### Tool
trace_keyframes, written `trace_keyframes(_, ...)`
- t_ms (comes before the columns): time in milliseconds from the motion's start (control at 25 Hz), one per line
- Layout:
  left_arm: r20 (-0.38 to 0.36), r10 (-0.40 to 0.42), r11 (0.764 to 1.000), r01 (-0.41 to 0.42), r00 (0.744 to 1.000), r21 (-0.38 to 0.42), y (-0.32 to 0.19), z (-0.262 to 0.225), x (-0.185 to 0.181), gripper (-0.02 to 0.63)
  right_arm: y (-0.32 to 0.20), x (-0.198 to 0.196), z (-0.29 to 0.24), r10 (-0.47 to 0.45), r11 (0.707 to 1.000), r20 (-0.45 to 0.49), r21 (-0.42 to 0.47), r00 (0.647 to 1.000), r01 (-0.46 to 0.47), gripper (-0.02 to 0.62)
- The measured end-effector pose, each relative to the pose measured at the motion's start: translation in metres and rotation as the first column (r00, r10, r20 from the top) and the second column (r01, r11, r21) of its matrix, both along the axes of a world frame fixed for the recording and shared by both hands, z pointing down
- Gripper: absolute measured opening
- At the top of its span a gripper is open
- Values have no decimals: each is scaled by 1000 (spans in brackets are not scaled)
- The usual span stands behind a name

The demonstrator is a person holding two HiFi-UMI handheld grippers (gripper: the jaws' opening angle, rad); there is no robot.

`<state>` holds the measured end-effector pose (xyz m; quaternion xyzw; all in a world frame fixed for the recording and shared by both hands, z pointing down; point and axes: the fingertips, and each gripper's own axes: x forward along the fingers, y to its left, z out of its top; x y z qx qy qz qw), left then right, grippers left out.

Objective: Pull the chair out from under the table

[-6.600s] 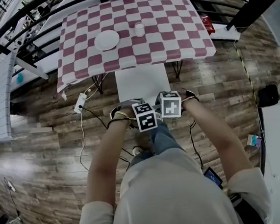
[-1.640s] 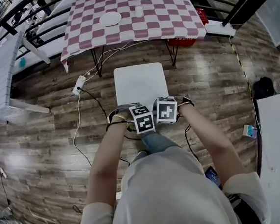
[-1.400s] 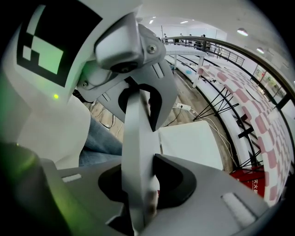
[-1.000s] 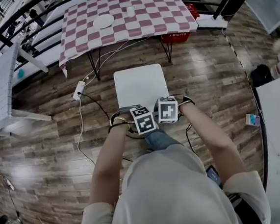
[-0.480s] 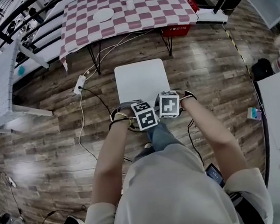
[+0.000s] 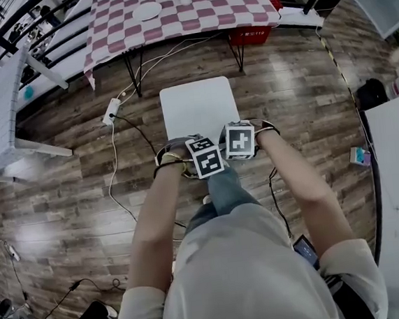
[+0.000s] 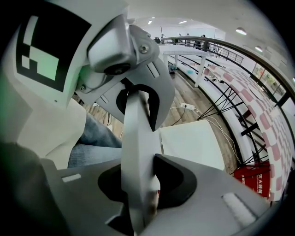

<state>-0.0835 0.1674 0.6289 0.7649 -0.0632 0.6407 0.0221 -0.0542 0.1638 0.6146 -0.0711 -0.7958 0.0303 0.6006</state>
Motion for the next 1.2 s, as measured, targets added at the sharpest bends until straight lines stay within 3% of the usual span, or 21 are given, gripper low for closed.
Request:
trace_keyframes(640, 7, -1, 1000, 1, 1000, -7, 23, -1, 4, 78, 22, 4, -1, -12, 1000, -7, -14, 1000, 12, 97)
trace_keyframes(1200, -6, -40, 999, 40, 999, -16, 74, -1, 17, 80, 73, 15, 0, -48, 999, -5, -25, 999, 48, 100)
